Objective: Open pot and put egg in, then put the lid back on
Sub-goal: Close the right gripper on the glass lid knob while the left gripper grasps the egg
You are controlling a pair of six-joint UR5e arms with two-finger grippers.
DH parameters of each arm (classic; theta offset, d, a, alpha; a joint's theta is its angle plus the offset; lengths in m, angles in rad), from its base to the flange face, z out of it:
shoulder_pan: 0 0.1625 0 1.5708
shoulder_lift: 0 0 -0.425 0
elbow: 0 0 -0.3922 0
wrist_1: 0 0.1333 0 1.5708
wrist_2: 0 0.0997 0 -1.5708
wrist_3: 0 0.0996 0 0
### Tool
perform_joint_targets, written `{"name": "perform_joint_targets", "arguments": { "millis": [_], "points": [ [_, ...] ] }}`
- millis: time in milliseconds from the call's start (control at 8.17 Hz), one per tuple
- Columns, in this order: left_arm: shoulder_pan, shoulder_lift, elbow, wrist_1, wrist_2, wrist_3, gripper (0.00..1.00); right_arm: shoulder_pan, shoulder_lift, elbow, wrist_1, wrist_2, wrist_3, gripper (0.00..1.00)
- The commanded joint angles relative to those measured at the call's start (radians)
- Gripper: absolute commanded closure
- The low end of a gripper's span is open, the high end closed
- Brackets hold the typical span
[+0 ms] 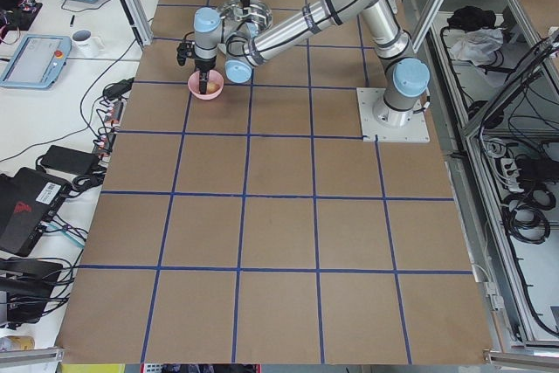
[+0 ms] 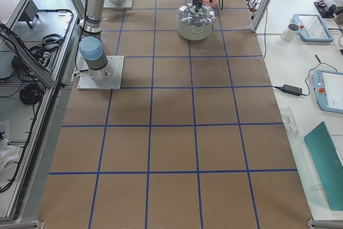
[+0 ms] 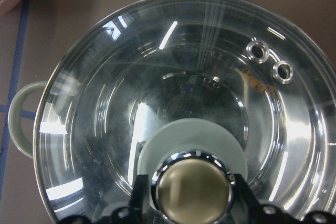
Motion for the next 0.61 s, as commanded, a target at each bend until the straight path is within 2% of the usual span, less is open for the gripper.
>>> {"name": "perform_joint_targets", "arguments": {
  "millis": [0,245,367,490],
  "points": [
    [0.0,-0.007,-0.01,0.001,0.0,0.001,0.04,-0.001,-0.01,-0.003,0.01,0.01,0.0,1.0],
    [0.0,-0.007,-0.008,0.003,0.002,0.002,0.05,-0.001,-0.039,-0.005,0.012,0.01,0.0,1.0],
    [0.0,-0.011,-0.008,0.004,0.0,0.002,0.08,-0.006,-0.072,-0.005,0.028,0.01,0.0,1.0],
    [0.0,-0.012,-0.008,0.007,0.0,0.004,0.16,-0.024,-0.108,-0.006,0.064,0.009,0.0,1.0]
  ]
}}
